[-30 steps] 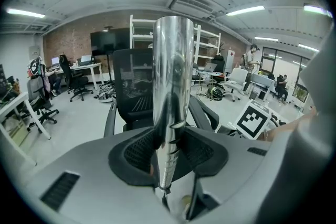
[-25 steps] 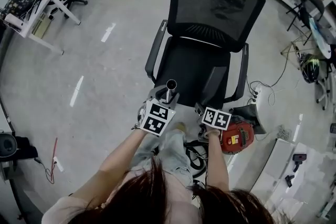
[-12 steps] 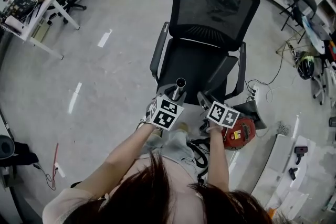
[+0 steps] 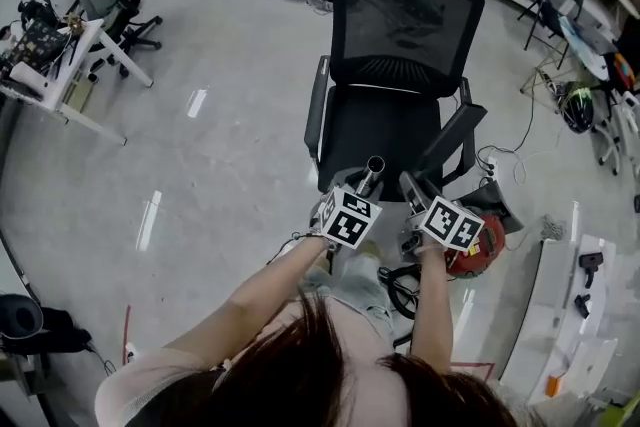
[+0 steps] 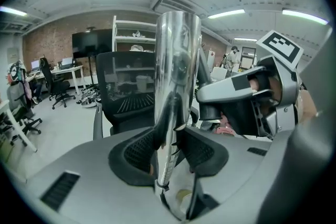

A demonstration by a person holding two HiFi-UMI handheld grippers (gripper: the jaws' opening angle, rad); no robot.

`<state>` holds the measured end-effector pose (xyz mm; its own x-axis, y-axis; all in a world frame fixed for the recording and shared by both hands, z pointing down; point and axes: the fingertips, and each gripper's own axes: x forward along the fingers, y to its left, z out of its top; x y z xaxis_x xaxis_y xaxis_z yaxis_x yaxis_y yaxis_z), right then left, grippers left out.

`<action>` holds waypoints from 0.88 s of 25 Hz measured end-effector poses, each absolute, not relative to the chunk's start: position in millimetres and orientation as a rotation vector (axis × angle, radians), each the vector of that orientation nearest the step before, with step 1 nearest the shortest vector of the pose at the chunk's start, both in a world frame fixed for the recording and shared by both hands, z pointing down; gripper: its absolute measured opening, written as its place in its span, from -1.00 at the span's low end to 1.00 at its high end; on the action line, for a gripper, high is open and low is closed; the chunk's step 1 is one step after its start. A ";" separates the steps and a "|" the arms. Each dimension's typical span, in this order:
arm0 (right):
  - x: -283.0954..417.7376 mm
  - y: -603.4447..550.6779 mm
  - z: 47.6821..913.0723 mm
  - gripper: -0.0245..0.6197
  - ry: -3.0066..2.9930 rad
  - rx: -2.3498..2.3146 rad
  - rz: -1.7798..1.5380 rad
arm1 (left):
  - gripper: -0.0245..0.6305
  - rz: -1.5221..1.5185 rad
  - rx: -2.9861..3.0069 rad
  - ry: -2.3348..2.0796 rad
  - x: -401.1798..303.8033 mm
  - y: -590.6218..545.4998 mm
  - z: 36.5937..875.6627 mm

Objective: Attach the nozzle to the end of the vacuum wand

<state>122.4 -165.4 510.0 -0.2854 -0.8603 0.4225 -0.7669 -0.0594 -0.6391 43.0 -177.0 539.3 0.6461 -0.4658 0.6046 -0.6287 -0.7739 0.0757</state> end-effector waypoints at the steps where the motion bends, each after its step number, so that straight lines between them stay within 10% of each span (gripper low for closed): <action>1: 118.7 -162.0 503.4 -0.37 2.065 -1.813 -1.250 | -0.44 0.834 2.596 -0.869 39.9 -173.7 538.4; 22: 74.5 -103.2 412.7 -0.37 2.027 -1.868 -0.942 | -0.44 0.762 2.708 -0.763 9.1 -116.1 521.4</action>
<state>74.5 -103.2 412.7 -0.1626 -0.9540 0.2518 -0.8076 -0.0180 -0.5895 9.1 -116.1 521.4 0.7298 -0.4214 0.5383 -0.5391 -0.8390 0.0742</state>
